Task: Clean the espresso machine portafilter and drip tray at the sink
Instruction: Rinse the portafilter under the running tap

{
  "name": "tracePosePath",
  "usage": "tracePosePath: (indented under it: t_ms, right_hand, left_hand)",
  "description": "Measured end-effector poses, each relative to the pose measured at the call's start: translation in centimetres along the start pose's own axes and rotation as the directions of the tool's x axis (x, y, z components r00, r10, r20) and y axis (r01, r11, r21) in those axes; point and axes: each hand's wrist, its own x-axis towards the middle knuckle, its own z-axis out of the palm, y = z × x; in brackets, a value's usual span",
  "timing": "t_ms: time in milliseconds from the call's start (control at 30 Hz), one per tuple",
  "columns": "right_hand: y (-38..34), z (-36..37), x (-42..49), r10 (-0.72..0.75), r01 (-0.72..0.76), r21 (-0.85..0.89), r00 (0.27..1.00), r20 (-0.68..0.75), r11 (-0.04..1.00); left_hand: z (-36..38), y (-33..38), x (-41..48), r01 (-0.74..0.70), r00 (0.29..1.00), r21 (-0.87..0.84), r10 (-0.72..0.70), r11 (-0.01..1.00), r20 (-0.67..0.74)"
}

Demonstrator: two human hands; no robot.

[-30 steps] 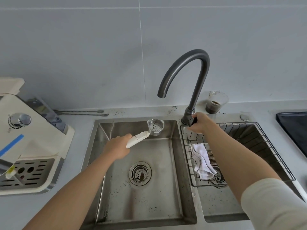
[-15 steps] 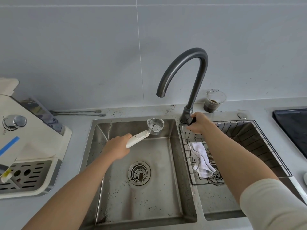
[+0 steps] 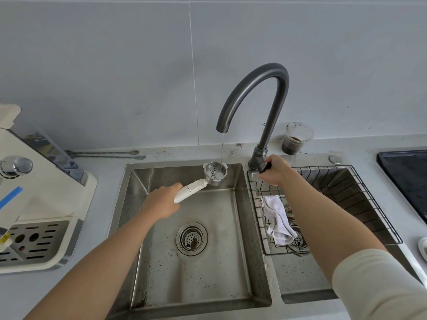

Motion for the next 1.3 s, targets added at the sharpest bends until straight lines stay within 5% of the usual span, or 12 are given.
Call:
tracePosePath:
  t_ms: [700,1000,1300]
  right_hand:
    - [2.9,1.1,-1.7,-0.191,0.177,-0.13,0.976,-0.105,0.976]
    - [6.4,3.8,-4.6,-0.108,0.169,-0.348,0.976,0.187,0.922]
    - [6.2,4.5,-3.9,-0.099,0.162,-0.231,0.96,0.263,0.959]
  left_hand:
    - [-0.1,0.4,-0.1,-0.059,0.996,-0.042,0.062,0.997,0.061]
    - [0.3,0.7,-0.1,-0.07,0.997,-0.117,0.068,0.991,-0.028]
    - [0.4,0.2,0.4,-0.071,0.984,-0.066,0.059,0.995,-0.169]
